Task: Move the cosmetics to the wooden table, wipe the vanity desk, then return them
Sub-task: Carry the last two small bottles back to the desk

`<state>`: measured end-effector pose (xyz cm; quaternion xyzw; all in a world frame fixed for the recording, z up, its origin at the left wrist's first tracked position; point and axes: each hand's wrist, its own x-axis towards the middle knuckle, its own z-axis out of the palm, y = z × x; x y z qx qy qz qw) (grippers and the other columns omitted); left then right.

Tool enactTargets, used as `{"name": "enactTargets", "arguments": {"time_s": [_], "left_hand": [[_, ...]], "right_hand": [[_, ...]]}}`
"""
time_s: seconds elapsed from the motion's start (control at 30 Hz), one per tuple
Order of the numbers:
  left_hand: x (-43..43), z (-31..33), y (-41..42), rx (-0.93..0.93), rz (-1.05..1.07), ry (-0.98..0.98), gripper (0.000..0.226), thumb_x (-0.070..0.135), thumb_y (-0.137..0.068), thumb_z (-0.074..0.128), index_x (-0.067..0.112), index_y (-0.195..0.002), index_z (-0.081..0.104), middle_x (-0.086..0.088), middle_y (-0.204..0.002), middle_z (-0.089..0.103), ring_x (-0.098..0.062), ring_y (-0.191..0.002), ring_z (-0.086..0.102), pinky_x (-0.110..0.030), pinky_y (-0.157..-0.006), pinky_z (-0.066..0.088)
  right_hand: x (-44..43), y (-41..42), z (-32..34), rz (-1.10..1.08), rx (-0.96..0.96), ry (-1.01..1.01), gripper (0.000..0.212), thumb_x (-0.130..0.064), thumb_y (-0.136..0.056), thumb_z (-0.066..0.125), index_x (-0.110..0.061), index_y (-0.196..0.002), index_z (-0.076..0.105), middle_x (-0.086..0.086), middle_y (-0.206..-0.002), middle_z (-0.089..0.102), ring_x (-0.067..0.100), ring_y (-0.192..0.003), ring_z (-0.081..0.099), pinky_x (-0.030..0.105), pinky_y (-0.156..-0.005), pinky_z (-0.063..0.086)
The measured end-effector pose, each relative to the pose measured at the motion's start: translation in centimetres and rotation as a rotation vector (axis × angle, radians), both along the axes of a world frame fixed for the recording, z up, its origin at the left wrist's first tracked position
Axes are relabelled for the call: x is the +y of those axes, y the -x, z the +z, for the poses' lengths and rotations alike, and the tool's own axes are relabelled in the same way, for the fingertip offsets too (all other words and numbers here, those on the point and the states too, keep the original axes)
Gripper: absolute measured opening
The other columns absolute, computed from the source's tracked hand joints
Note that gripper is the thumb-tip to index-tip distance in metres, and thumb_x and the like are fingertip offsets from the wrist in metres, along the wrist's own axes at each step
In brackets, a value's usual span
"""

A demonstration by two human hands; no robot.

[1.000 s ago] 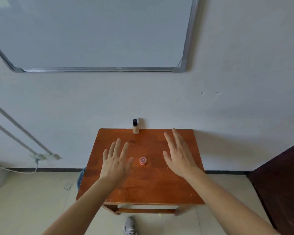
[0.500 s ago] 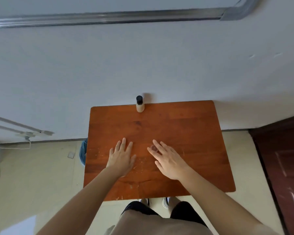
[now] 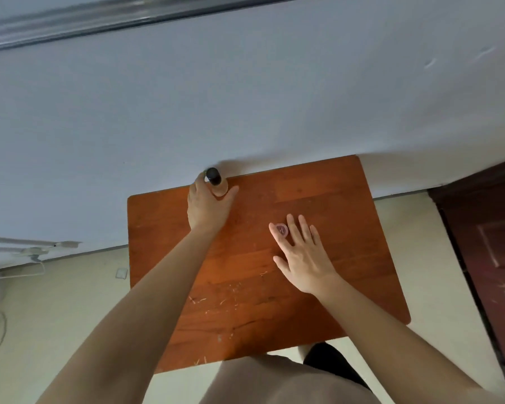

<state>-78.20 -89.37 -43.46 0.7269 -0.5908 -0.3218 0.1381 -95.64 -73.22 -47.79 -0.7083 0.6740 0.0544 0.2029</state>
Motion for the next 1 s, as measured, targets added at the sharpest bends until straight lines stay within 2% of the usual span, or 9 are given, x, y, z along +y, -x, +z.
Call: {"name": "enactTargets", "arguments": {"time_s": [0.13, 0.23, 0.37, 0.43, 0.53, 0.63, 0.77, 0.83, 1.0], "left_hand": [[-1.0, 0.0, 2.0, 0.031, 0.095, -0.042, 0.046, 0.057, -0.088, 0.054, 0.023, -0.118, 0.048, -0.001, -0.093, 0.065, -0.027, -0.085, 0.065, -0.039, -0.071, 0.056], [0.7, -0.2, 1.8, 0.027, 0.034, 0.012, 0.034, 0.053, -0.093, 0.049, 0.023, -0.11, 0.052, 0.001, -0.081, 0.065, -0.022, -0.074, 0.065, -0.034, -0.062, 0.054], [5.0, -0.2, 1.0, 0.062, -0.026, 0.005, 0.029, 0.048, -0.092, 0.058, 0.027, -0.112, 0.052, 0.006, -0.085, 0.065, -0.013, -0.074, 0.063, -0.027, -0.061, 0.05], [7.3, -0.4, 0.3, 0.058, -0.048, 0.005, 0.028, 0.043, -0.092, 0.062, 0.029, -0.113, 0.051, 0.005, -0.091, 0.065, -0.014, -0.079, 0.063, -0.03, -0.067, 0.053], [10.1, -0.6, -0.7, 0.06, -0.082, -0.008, 0.029, 0.035, -0.092, 0.064, 0.027, -0.115, 0.05, 0.001, -0.098, 0.066, -0.02, -0.085, 0.064, -0.036, -0.074, 0.055], [11.8, -0.6, -1.4, 0.087, -0.125, -0.001, 0.028, 0.032, -0.093, 0.063, 0.027, -0.116, 0.049, -0.001, -0.101, 0.067, -0.023, -0.088, 0.064, -0.038, -0.076, 0.055], [12.2, -0.2, -2.0, 0.098, -0.199, -0.002, 0.026, 0.034, -0.095, 0.059, 0.027, -0.117, 0.047, 0.0, -0.099, 0.066, -0.023, -0.085, 0.064, -0.038, -0.075, 0.055], [12.5, 0.0, -2.2, 0.094, -0.271, 0.004, 0.03, 0.034, -0.095, 0.058, 0.024, -0.119, 0.043, 0.0, -0.095, 0.064, -0.023, -0.08, 0.063, -0.037, -0.07, 0.054], [13.7, 1.5, -0.5, 0.125, -0.556, 0.033, 0.028, 0.032, -0.096, 0.056, 0.025, -0.112, 0.035, 0.002, -0.084, 0.062, -0.016, -0.067, 0.061, -0.027, -0.052, 0.042]], "right_hand": [[0.6, 0.7, -0.1, -0.014, -0.02, 0.065, 0.069, -0.032, -0.099, 0.051, -0.025, -0.157, 0.013, 0.018, -0.162, 0.015, 0.039, -0.147, 0.021, 0.054, -0.116, 0.03], [0.7, 1.1, 0.3, 0.002, -0.03, 0.087, 0.064, -0.024, -0.096, 0.057, -0.022, -0.153, 0.026, 0.016, -0.157, 0.031, 0.035, -0.14, 0.037, 0.049, -0.106, 0.043], [0.7, 1.5, 0.8, -0.015, -0.059, 0.106, 0.065, -0.013, -0.087, 0.071, -0.023, -0.144, 0.042, 0.013, -0.143, 0.05, 0.031, -0.127, 0.051, 0.046, -0.093, 0.053], [0.9, 2.0, 0.8, -0.027, -0.06, 0.118, 0.071, -0.005, -0.076, 0.08, -0.024, -0.137, 0.05, 0.01, -0.133, 0.059, 0.029, -0.117, 0.058, 0.045, -0.086, 0.056], [2.1, 2.4, 0.9, -0.064, -0.051, 0.14, 0.066, -0.005, -0.074, 0.083, -0.025, -0.131, 0.057, 0.005, -0.124, 0.066, 0.026, -0.107, 0.062, 0.042, -0.082, 0.056], [4.1, 2.5, 1.0, -0.137, -0.062, 0.149, 0.051, -0.013, -0.084, 0.076, -0.027, -0.13, 0.061, 0.0, -0.119, 0.067, 0.021, -0.104, 0.062, 0.037, -0.082, 0.054], [7.3, 2.1, 1.3, -0.303, -0.093, 0.151, 0.04, -0.024, -0.1, 0.054, -0.029, -0.139, 0.053, -0.004, -0.127, 0.061, 0.018, -0.111, 0.056, 0.034, -0.089, 0.049], [9.4, 1.6, 1.5, -0.434, -0.091, 0.161, 0.041, -0.031, -0.102, 0.047, -0.031, -0.143, 0.047, -0.007, -0.13, 0.058, 0.015, -0.114, 0.052, 0.032, -0.093, 0.047], [15.0, 0.3, 4.0, -0.777, -0.13, 0.231, 0.046, -0.038, -0.101, 0.048, -0.031, -0.146, 0.045, -0.007, -0.122, 0.055, 0.011, -0.109, 0.051, 0.031, -0.09, 0.049]]}}
